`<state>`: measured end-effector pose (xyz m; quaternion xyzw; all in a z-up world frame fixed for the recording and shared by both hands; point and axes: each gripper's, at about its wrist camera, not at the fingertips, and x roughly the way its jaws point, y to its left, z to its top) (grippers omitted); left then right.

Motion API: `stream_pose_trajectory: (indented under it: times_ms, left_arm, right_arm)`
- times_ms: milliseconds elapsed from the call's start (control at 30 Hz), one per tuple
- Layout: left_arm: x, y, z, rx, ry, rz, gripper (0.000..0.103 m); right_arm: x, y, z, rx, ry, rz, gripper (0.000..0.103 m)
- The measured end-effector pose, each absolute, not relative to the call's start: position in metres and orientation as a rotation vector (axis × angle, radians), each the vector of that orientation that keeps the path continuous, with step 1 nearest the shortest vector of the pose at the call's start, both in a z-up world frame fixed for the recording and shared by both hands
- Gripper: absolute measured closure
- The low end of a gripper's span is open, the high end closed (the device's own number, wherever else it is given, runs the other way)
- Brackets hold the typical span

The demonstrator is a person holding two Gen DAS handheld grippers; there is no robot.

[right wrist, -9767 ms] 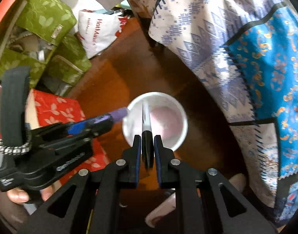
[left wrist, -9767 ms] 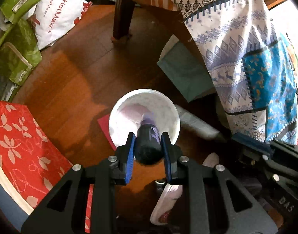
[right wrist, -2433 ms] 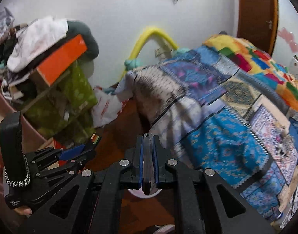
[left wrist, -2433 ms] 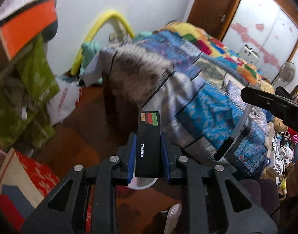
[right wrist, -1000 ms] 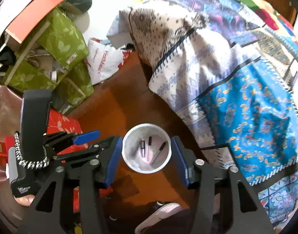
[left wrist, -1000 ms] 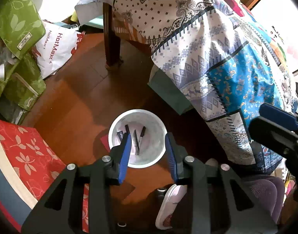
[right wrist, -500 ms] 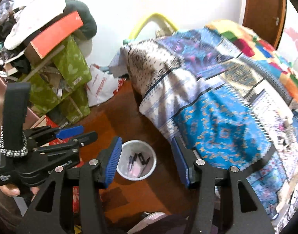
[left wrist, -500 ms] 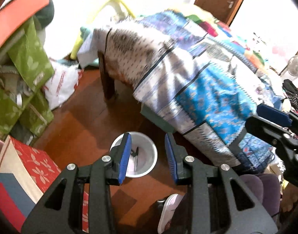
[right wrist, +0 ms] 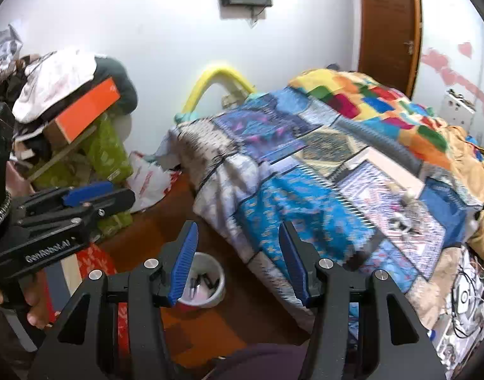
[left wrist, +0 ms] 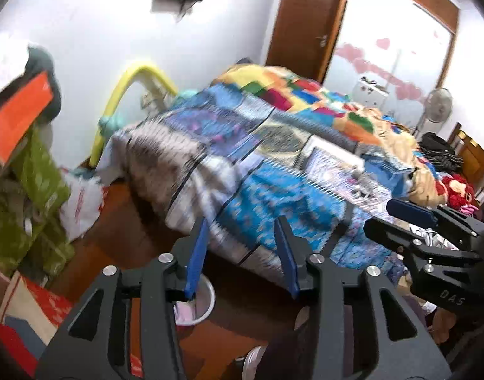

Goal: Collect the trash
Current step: 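Move both tools back toward the mat on the bed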

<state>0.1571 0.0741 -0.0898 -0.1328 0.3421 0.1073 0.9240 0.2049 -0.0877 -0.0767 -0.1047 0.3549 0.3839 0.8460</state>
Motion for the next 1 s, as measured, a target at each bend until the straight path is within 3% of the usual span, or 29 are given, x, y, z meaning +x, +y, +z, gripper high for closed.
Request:
stream_pose_trajectory:
  times_ms: [200, 633, 1000]
  left_arm:
    - [0.18, 0.033, -0.066, -0.221, 0.654, 0.16, 0.035]
    - [0.276, -0.039, -0.067, -0.159, 0.696, 0.012, 0.034]
    - [0.371, -0.081, -0.111, -0.115, 0.802, -0.079, 0.034]
  right_arm:
    - [0.217, -0.134, -0.063, -0.185, 0.693, 0.713, 0.049]
    - [0.275, -0.23, -0.066, -0.091, 0.707, 0.495, 0.049]
    - [0.341, -0.286, -0.109, -0.006, 0.824, 0.353, 0.049]
